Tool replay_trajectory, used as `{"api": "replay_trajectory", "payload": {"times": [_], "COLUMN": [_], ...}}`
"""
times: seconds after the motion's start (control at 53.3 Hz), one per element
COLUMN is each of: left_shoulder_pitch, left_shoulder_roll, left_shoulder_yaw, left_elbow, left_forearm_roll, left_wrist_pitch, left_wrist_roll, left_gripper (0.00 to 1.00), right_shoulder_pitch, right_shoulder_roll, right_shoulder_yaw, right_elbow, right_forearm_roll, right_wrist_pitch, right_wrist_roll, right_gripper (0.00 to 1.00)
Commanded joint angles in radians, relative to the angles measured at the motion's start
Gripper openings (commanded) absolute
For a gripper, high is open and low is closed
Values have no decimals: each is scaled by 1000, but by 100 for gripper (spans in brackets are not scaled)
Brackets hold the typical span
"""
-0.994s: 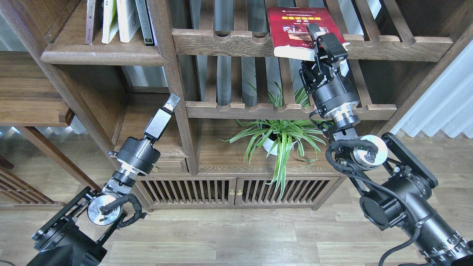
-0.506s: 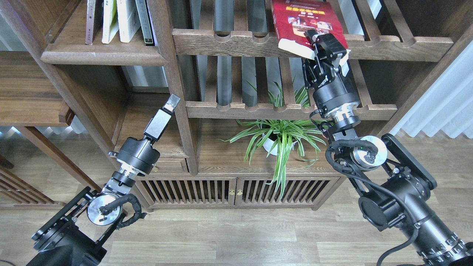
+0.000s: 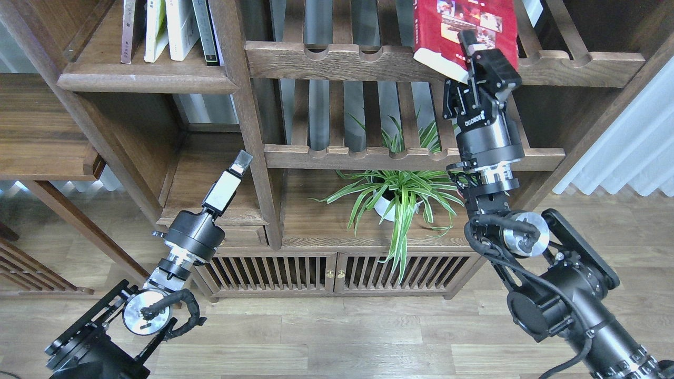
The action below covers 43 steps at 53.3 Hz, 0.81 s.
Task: Organize books on shelf
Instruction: 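Tip the red book forward off the upper shelf with the right gripper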
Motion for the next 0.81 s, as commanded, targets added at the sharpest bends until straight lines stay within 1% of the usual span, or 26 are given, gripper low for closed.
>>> {"api": "replay_trajectory", "payload": {"times": [0.0,0.281,0.413,0.619,0.788], "left_shoulder_pitch": [0,-5,-5,9,12], "left_shoulder_roll": [-11,-14,-4,3,3], "left_shoulder_yaw": [3,5,5,19,25], "left_elbow": [2,5,3,2,2], "left_forearm_roll": [-14,-146,-178,-179,-178], "left_wrist_pitch": [0,0,0,0,0], "left_wrist_roll": [1,10,13,13,13], "left_gripper": [100,100,100,100,100], "right_shoulder_pitch": [-36,-111,-132,-169,-180], "right_shoulder_roll": [-7,-11,-14,-13,-24], "right_shoulder_yaw": [-34,-147,-200,-214,-215], "right_elbow": [14,39,74,165,192], "right_forearm_roll": [-5,-52,-66,-71,-94], "right_wrist_pitch": [6,6,6,6,6], "right_wrist_roll": [-1,-3,-3,-3,-3], "right_gripper": [4,4,4,3,3]}}
